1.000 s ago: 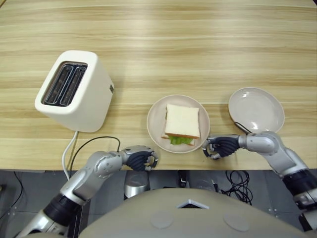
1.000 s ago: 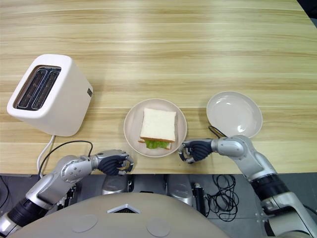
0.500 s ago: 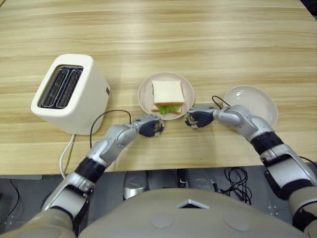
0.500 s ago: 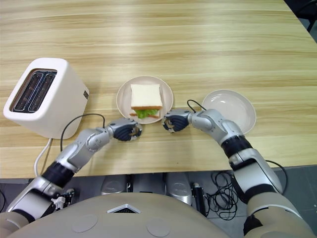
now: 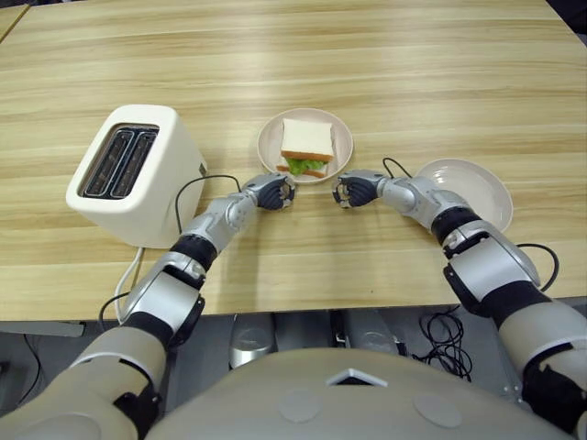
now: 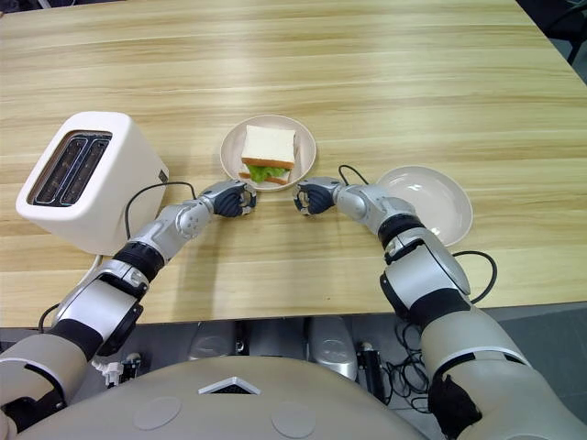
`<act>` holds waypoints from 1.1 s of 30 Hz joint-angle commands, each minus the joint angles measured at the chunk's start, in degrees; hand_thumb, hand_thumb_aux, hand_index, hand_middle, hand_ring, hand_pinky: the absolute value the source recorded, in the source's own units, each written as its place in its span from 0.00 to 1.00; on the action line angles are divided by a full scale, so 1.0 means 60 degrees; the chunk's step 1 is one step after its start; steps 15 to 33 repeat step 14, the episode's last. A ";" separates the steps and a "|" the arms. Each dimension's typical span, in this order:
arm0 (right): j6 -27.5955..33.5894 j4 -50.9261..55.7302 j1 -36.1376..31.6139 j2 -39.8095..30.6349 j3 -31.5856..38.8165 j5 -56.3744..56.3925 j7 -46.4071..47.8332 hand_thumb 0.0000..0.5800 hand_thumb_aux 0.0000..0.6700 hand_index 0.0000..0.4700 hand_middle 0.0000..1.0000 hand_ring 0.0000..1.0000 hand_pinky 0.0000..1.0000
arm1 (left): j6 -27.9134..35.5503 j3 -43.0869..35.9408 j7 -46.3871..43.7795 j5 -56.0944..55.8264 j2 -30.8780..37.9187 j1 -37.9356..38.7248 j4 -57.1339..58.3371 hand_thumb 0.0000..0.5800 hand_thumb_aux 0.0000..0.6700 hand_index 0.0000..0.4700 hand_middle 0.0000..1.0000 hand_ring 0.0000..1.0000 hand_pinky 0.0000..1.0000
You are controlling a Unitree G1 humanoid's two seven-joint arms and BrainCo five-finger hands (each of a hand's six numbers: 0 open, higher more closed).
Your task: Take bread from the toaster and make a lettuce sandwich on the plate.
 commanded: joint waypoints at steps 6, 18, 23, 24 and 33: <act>-0.3094 -0.0959 0.1230 -0.0255 -0.2663 0.3764 0.2114 0.00 0.00 0.00 0.00 0.00 0.00 | -0.0407 0.1259 0.0410 -0.1279 0.0715 0.1887 -0.1979 0.00 0.00 0.00 0.00 0.00 0.00; -0.1680 -0.4805 0.3267 0.1333 -0.5646 0.9823 0.3249 0.00 0.00 0.00 0.00 0.00 0.00 | 0.0367 0.3495 0.0915 -0.3645 -0.0170 0.3977 -0.6512 0.00 0.00 0.00 0.00 0.00 0.00; -0.1680 -0.4805 0.3267 0.1333 -0.5646 0.9823 0.3249 0.00 0.00 0.00 0.00 0.00 0.00 | 0.0367 0.3495 0.0915 -0.3645 -0.0170 0.3977 -0.6512 0.00 0.00 0.00 0.00 0.00 0.00; -0.1680 -0.4805 0.3267 0.1333 -0.5646 0.9823 0.3249 0.00 0.00 0.00 0.00 0.00 0.00 | 0.0367 0.3495 0.0915 -0.3645 -0.0170 0.3977 -0.6512 0.00 0.00 0.00 0.00 0.00 0.00; -0.1680 -0.4805 0.3267 0.1333 -0.5646 0.9823 0.3249 0.00 0.00 0.00 0.00 0.00 0.00 | 0.0367 0.3495 0.0915 -0.3645 -0.0170 0.3977 -0.6512 0.00 0.00 0.00 0.00 0.00 0.00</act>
